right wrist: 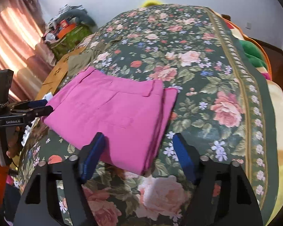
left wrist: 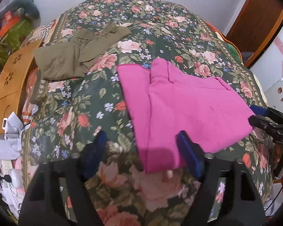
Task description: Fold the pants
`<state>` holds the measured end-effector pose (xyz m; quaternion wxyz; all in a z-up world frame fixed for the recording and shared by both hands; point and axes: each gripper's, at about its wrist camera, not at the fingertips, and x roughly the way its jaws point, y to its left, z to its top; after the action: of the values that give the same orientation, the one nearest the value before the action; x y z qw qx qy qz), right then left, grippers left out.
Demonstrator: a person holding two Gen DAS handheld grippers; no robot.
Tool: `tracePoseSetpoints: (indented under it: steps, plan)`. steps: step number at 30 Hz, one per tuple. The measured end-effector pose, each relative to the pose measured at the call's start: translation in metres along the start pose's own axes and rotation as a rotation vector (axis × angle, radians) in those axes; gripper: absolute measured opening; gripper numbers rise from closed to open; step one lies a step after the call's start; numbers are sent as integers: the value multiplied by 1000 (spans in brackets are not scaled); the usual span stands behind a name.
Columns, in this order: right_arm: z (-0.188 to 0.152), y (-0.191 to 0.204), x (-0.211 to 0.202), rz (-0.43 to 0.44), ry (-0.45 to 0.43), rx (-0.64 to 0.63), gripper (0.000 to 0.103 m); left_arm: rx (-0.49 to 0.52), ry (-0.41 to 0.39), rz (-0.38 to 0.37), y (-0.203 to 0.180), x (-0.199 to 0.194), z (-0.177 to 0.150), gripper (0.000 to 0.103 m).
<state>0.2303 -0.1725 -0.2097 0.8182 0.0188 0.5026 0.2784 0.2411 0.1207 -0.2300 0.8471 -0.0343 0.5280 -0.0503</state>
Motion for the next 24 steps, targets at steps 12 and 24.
tracePoseSetpoints:
  steps: [12,24]
  plan:
    - [-7,4,8,-1,43,-39,32,-24,2,38,10,9,-24,45]
    - [14,-5,-7,-5,26,0,33,29,-50,108,9,-17,-7,44]
